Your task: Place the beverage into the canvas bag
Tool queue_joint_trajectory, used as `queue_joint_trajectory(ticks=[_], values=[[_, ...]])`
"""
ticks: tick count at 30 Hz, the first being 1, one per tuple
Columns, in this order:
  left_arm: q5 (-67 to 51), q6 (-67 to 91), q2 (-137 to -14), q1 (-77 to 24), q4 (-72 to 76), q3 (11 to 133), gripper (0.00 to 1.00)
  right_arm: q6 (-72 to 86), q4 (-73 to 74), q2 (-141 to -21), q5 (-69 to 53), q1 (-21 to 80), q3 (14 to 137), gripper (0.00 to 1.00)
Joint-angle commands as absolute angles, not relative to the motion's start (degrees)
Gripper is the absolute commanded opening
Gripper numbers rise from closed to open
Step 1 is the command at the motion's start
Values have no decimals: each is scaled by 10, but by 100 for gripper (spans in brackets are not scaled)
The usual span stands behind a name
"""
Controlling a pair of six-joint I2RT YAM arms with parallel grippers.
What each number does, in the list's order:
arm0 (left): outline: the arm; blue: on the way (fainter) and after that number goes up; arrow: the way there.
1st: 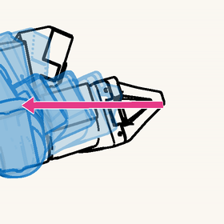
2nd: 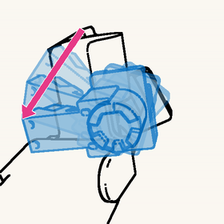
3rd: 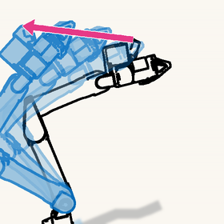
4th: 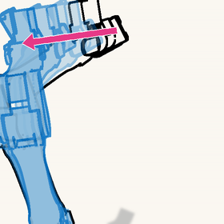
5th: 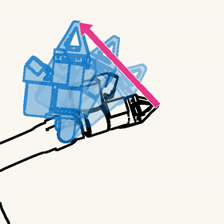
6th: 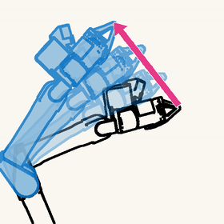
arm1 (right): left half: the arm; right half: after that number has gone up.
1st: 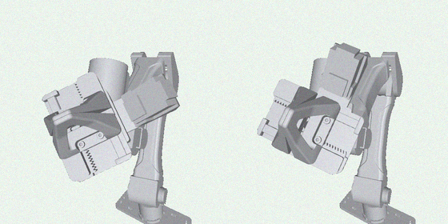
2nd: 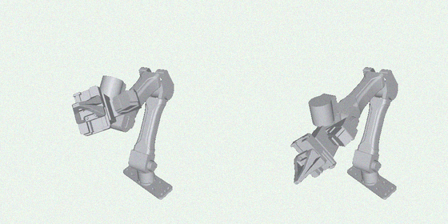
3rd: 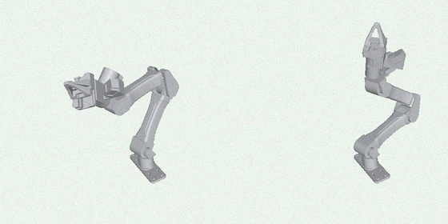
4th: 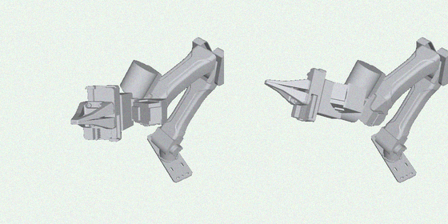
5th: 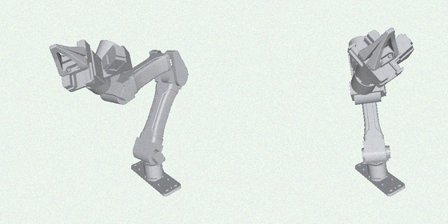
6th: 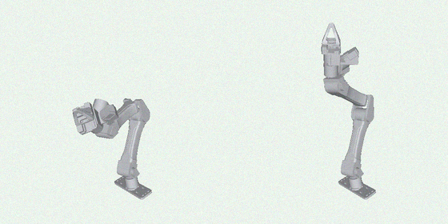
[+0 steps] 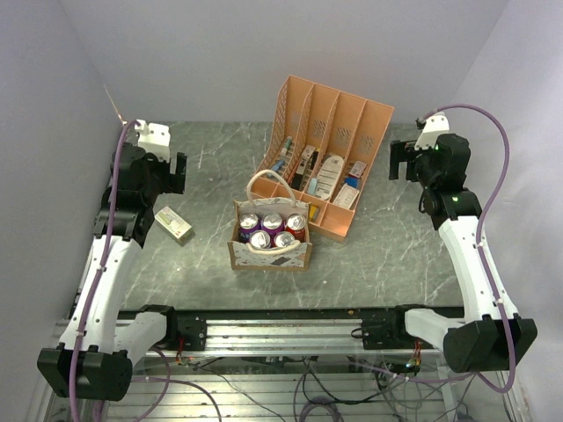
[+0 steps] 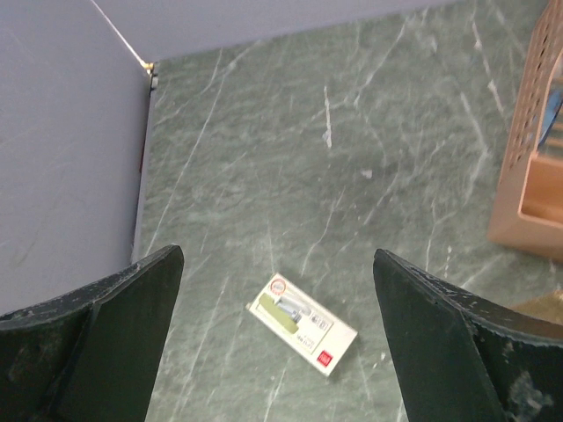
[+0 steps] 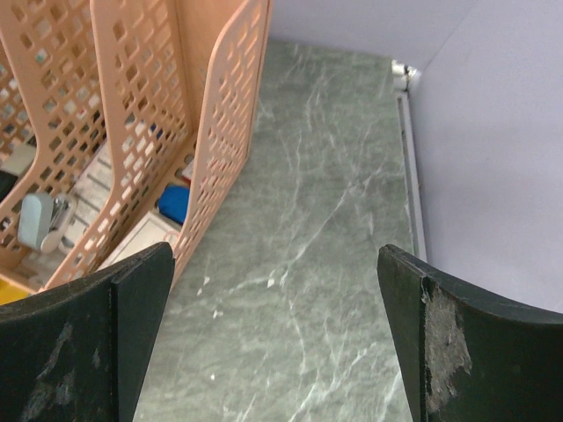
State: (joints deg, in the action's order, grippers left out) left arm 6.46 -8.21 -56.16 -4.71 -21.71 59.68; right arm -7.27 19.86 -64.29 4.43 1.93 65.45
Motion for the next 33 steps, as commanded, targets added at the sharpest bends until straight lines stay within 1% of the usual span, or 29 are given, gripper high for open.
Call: queue_joint_trajectory(ticks=[1,7,9,11,15,17,22,25,29,33], values=[[19,-38,-524,-38,-106,560,99,-80,125,-601,71,15,614,100],[-20,-38,-507,-29,-83,546,99,-79,91,-535,59,9,548,100],[-7,-26,-505,-23,-74,536,100,-80,82,-513,48,-1,531,100],[8,-16,-502,-18,-90,542,97,-86,78,-492,29,-12,517,100],[-51,-57,-480,-17,-135,566,96,-97,114,-486,-10,-32,521,100],[-65,-72,-469,-18,-132,555,100,-102,115,-485,-18,-34,519,100],[-29,-87,-447,-17,-120,523,100,-113,133,-484,-59,-41,527,100],[-41,-84,-435,-17,-125,525,99,-125,136,-475,-60,-40,525,100],[-28,-83,-422,-15,-123,522,97,-133,135,-469,-41,-40,521,100],[-34,-80,-421,-15,-126,523,95,-141,141,-459,-58,-40,519,100]])
